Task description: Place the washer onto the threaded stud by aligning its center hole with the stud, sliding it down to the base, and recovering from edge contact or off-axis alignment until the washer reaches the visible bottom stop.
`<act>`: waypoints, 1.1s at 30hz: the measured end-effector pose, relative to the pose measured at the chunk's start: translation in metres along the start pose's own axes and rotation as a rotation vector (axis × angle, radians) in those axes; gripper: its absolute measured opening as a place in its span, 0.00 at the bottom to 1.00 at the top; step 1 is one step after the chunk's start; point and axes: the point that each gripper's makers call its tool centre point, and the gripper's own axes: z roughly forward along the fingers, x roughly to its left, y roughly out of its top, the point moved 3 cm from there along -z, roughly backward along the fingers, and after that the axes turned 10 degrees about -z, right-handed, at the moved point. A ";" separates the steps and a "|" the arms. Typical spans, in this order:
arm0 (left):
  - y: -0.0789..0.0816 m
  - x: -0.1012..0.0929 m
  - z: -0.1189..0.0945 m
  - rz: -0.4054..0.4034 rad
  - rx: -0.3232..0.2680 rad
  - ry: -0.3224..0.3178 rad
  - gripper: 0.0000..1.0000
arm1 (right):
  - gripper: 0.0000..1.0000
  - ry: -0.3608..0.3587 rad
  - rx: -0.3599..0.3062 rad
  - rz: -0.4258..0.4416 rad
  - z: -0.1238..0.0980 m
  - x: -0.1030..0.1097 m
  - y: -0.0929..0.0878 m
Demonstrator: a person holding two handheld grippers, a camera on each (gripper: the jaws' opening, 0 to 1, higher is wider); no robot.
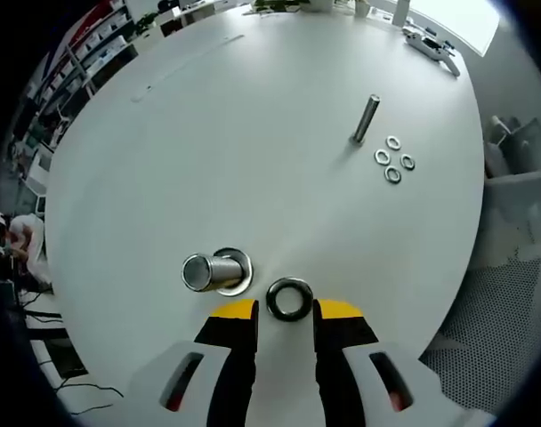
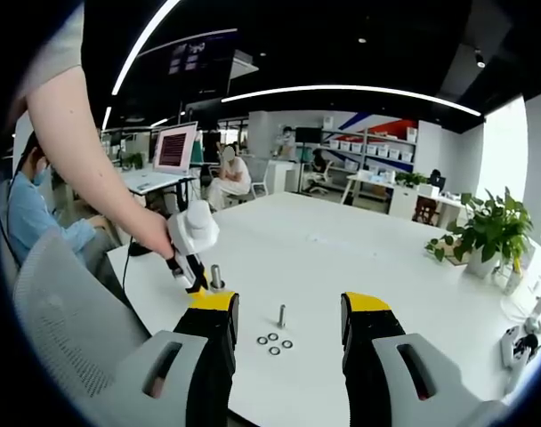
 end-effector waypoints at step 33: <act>0.004 0.000 0.015 0.023 0.066 -0.022 0.25 | 0.48 -0.013 0.007 0.004 0.000 -0.003 -0.001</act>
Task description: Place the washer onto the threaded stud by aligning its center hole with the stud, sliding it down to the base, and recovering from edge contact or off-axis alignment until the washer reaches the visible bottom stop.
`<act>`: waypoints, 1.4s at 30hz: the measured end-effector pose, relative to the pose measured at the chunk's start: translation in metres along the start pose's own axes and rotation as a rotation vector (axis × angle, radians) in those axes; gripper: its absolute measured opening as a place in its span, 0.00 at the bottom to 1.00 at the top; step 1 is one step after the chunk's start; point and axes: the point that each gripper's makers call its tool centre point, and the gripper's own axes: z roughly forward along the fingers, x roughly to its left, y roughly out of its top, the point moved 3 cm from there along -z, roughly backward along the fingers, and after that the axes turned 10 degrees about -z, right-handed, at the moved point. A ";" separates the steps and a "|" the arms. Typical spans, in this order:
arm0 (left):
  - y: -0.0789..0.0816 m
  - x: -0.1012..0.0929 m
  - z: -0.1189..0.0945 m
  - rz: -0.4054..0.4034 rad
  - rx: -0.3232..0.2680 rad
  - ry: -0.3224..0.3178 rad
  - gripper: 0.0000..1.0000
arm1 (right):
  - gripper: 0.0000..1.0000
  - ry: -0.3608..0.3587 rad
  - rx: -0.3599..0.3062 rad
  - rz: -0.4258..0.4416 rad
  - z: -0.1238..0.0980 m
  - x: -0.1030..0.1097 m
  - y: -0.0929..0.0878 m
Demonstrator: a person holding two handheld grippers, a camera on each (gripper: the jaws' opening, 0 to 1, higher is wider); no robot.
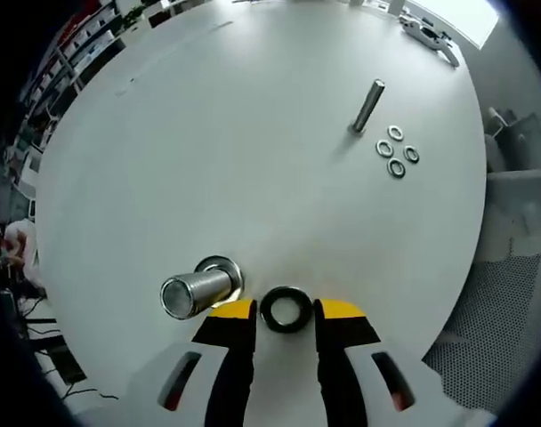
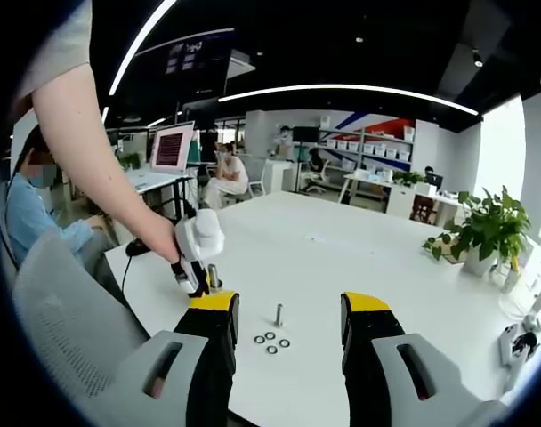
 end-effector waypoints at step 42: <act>-0.004 -0.005 -0.003 0.095 0.054 -0.005 0.21 | 0.48 -0.024 0.002 0.010 0.000 -0.004 0.000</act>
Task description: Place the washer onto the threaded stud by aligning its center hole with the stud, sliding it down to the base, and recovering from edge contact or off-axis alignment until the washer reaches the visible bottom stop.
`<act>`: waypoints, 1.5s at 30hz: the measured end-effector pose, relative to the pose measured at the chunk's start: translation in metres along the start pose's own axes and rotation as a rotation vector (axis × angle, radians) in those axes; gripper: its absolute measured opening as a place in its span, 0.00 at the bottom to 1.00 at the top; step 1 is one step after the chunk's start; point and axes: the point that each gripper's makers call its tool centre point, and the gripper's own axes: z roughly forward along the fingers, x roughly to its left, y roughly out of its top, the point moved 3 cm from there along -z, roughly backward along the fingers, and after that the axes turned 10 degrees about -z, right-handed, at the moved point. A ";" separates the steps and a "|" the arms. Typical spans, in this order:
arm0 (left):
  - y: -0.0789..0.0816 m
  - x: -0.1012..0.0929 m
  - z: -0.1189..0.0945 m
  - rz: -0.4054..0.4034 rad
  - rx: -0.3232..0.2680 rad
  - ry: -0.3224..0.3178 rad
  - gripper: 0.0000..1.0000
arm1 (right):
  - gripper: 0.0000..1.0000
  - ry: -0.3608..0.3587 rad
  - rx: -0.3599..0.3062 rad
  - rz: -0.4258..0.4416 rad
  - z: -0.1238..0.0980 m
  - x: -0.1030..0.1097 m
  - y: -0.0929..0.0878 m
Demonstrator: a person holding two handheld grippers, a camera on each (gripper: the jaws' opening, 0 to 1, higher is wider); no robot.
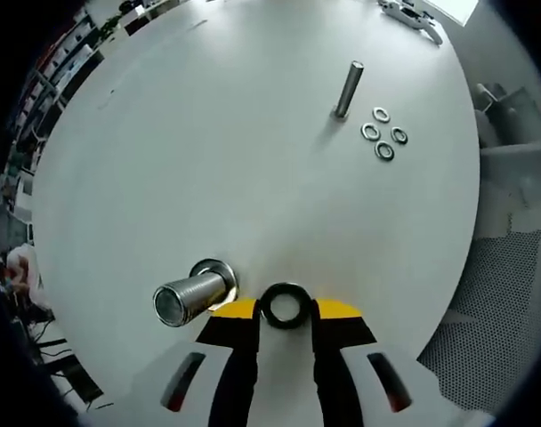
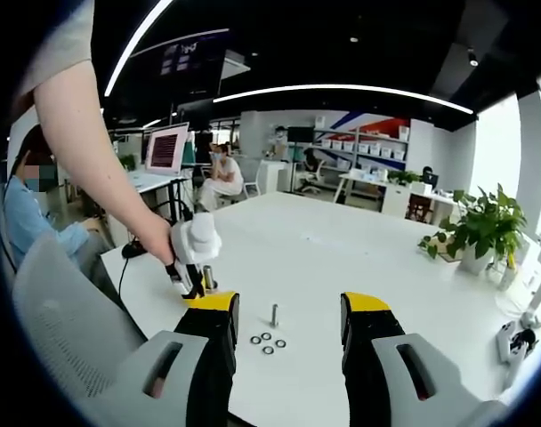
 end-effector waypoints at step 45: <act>0.002 -0.010 -0.014 0.025 -0.044 0.010 0.19 | 0.48 0.003 0.003 0.004 0.000 0.000 -0.001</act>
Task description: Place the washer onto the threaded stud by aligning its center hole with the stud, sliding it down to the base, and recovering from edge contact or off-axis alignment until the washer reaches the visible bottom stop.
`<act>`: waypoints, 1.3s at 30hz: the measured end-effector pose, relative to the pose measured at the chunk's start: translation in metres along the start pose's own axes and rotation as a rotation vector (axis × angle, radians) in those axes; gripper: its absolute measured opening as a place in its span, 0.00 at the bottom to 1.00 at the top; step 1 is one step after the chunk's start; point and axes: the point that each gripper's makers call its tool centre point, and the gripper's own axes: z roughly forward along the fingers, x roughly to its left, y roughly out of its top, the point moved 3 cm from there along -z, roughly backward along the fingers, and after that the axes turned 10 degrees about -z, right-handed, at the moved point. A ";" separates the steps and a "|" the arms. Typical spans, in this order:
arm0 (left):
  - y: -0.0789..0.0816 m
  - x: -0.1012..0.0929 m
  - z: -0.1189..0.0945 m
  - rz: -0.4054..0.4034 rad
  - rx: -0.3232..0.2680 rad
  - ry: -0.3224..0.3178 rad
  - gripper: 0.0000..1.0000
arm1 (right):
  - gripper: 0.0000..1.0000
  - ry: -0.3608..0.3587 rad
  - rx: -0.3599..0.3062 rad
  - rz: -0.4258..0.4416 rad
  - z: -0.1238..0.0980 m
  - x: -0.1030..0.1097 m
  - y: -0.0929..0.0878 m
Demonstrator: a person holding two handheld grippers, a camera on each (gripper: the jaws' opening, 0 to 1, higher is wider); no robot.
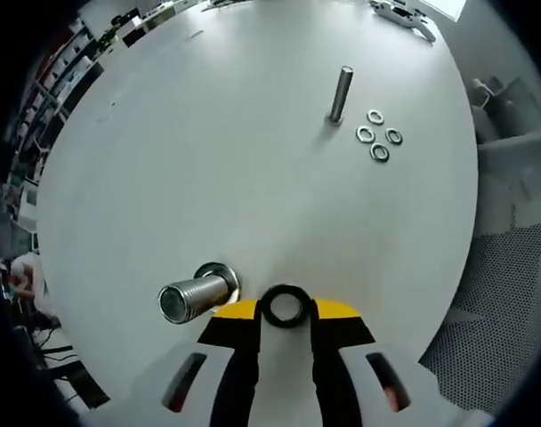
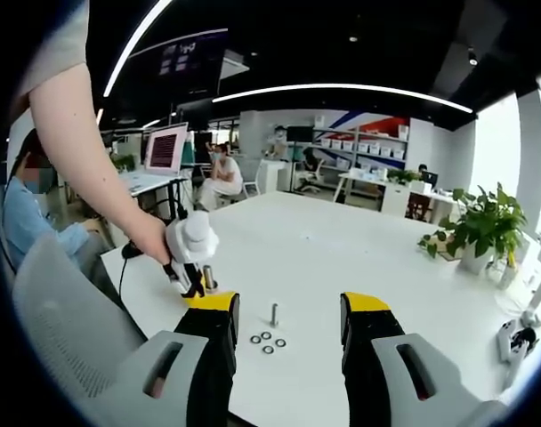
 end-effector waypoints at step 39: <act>0.003 0.030 -0.058 0.034 -0.060 0.054 0.19 | 0.48 -0.001 -0.006 0.005 0.000 0.000 0.002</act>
